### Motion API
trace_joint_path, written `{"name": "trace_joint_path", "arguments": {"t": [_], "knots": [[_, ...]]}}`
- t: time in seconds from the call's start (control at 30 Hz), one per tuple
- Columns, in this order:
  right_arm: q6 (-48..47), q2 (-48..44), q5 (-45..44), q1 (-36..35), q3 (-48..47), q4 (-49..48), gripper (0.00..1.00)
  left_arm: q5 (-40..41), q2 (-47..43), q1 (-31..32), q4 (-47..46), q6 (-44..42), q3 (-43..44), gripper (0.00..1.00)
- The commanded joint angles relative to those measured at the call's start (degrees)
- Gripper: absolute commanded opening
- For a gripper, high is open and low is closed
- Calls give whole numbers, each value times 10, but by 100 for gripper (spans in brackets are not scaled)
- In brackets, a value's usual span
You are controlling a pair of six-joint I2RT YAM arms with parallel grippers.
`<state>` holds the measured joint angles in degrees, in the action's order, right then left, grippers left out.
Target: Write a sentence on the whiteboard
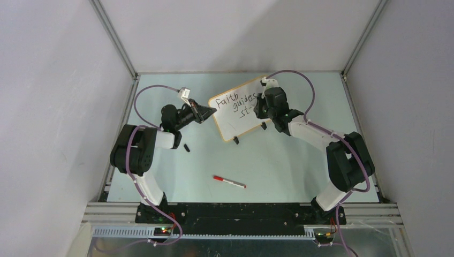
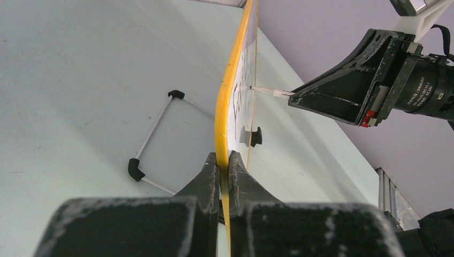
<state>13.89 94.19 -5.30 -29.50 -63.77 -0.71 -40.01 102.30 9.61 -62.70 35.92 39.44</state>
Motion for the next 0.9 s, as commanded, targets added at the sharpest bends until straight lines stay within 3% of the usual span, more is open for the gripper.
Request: {"name": "trace_joint_path", "arguments": {"t": [0.0,0.87], "knots": [[-4,11,11,-9,-24,-14,0,20,-14,-2,20,-63,-4,0],[-2,-6,-18,-11,12,22,0,20,-14,-2,20,-64,-3,0]]}}
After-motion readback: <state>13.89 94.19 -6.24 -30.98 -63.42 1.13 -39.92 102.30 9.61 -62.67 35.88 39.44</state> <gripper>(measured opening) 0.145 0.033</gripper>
